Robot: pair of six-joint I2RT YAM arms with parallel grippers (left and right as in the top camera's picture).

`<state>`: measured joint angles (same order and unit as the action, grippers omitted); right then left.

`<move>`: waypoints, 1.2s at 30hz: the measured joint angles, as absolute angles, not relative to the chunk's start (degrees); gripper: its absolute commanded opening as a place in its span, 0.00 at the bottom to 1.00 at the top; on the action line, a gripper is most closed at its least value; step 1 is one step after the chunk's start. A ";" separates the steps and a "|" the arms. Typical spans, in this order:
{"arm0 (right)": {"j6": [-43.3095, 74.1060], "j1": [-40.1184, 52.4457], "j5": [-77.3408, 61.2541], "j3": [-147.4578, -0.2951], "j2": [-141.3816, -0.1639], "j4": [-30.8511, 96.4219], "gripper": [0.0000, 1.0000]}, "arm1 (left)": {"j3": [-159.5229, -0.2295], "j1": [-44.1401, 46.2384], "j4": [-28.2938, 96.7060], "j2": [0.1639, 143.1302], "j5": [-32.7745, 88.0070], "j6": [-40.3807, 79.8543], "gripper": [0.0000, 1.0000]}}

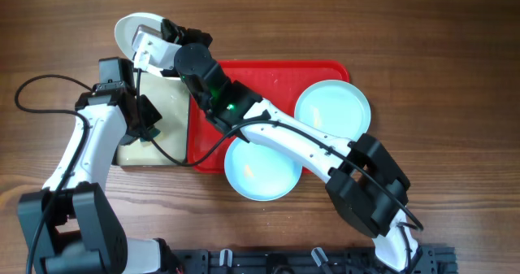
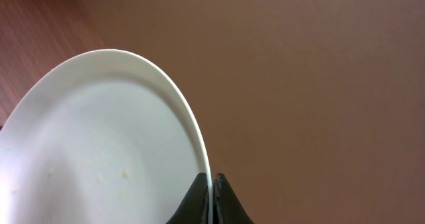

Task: Clean dirty plates on tray and stack at the side
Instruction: 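Lower the white plate back onto the red tray with the right gripper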

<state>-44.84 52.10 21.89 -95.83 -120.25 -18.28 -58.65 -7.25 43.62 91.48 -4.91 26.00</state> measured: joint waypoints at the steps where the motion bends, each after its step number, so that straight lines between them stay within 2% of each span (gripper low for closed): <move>1: -44.80 52.10 21.89 -95.83 -120.25 -18.28 0.04 | -58.65 -7.25 43.64 91.48 -4.91 26.00 0.04; 5: -40.60 52.07 21.89 -95.83 -120.25 -18.26 0.04 | -58.65 -7.25 43.64 91.48 -4.91 26.00 0.04; 8: -31.38 51.64 21.85 -95.85 -120.25 -16.67 0.04 | -58.65 -7.25 43.64 91.48 -4.91 26.00 0.04; 13: -12.75 48.73 20.27 -95.94 -120.33 -7.49 0.04 | -58.65 -7.25 43.57 91.48 -4.91 26.00 0.04; 23: 8.84 41.74 7.64 -95.96 -117.23 9.85 0.04 | -58.65 -7.22 43.35 91.48 -4.93 26.00 0.04; 30: 15.03 33.10 1.06 -96.44 -105.51 29.56 0.04 | -58.65 -7.25 43.22 91.48 -4.93 26.02 0.04; 36: 15.40 28.86 -0.19 -96.75 -104.66 42.89 0.04 | -58.65 -7.25 43.18 91.48 -4.91 26.00 0.04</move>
<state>15.40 28.86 -0.19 -96.75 -104.66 42.89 -58.65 -7.25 43.18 91.48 -4.91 26.00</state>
